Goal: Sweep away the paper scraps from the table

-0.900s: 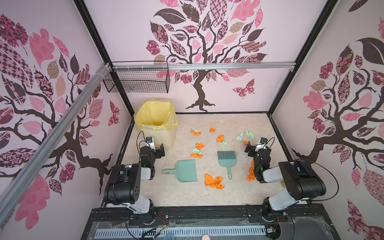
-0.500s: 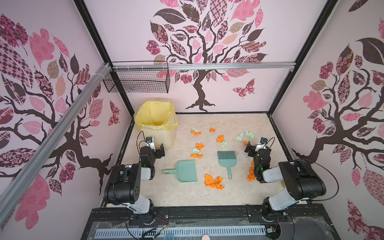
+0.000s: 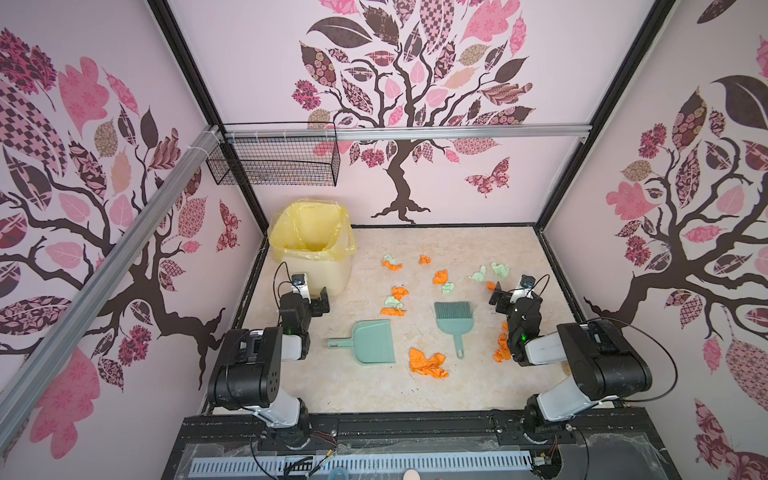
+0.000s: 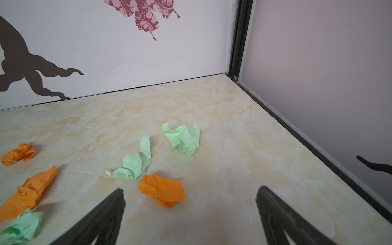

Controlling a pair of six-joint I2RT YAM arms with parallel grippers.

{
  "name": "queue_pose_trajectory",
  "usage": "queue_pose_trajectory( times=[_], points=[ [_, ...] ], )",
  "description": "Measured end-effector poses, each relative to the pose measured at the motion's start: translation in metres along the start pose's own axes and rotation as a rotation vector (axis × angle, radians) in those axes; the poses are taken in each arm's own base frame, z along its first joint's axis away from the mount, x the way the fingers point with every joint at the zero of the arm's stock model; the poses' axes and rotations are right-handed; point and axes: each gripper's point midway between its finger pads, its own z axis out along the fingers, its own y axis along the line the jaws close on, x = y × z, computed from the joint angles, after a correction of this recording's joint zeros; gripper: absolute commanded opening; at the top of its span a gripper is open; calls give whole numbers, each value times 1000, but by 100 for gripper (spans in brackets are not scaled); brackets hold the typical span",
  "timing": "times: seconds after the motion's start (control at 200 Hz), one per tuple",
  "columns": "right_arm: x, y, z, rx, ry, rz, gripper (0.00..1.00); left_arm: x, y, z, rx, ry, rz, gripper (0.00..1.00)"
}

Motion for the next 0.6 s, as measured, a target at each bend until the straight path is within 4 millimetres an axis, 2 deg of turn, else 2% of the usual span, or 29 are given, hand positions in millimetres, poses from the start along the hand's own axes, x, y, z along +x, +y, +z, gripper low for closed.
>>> queue_pose_trajectory(
  times=[0.53, 0.6],
  points=[
    [0, 0, 0, 3, -1, 3, 99, -1, 0, -1, 4, 5, -3, 95],
    [0, -1, -1, 6, -2, 8, 99, -7, 2, -2, -1, 40, -12, 95]
  ],
)
